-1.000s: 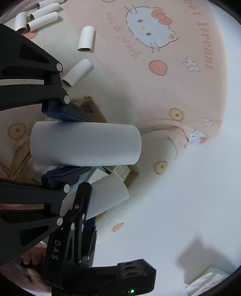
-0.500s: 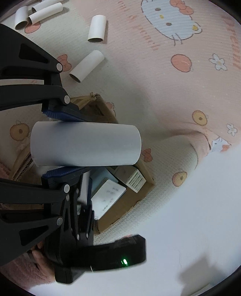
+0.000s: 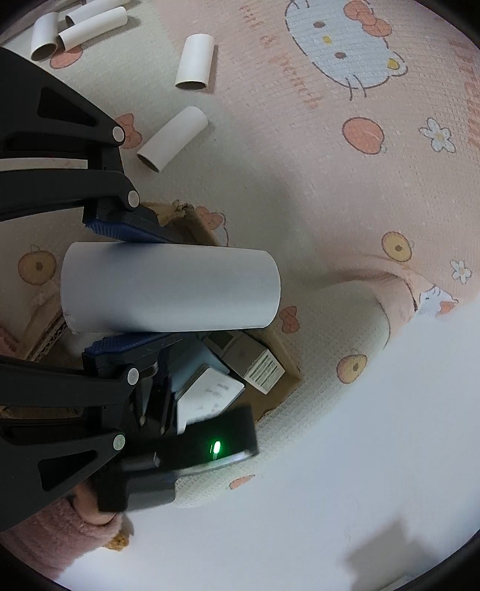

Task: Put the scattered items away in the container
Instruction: 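Lower the tube into the box beside the standing tubes with the right gripper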

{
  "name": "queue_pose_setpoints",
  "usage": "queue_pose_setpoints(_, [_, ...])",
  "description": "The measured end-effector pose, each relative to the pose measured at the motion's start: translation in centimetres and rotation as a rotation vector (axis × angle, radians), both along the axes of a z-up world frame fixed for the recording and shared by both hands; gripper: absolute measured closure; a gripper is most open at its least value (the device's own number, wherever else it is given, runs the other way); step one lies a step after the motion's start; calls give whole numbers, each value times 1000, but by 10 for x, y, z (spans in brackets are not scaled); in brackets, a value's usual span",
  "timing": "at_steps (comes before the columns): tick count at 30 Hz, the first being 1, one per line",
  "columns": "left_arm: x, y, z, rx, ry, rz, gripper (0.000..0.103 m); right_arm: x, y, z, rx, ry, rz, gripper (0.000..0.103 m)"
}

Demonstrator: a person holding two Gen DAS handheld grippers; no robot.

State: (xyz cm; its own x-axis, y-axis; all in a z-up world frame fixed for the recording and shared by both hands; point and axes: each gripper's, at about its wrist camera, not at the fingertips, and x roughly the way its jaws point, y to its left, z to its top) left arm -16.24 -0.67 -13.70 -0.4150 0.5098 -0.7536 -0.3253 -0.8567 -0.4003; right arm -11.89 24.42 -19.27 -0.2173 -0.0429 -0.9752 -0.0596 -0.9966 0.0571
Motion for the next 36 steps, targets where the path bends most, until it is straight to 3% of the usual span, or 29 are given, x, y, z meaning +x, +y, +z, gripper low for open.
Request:
queue_pose_setpoints(9, [-4, -6, -7, 1, -33, 17, 56, -27, -3, -14, 31, -43, 49, 68])
queue_pose_setpoints(11, [-3, -7, -7, -4, -32, 13, 56, -30, -3, -17, 20, -47, 53, 73])
queue_pose_setpoints(14, [-2, -8, -7, -18, -30, 12, 56, -32, 0, -20, -19, -33, 40, 74])
queue_pose_setpoints(23, [1, -3, -5, -34, -18, -7, 56, -24, 10, -30, -30, -129, -1, 74])
queue_pose_setpoints(27, [3, 0, -5, -38, -19, -13, 56, -21, 15, -36, -36, -202, -27, 73])
queue_pose_setpoints(30, [5, 0, -5, -42, -18, -19, 56, -17, 20, -45, 8, -248, -41, 65])
queue_pose_setpoints(36, [6, -1, -6, -46, -18, -25, 56, -17, 32, -54, -59, -288, -94, 63])
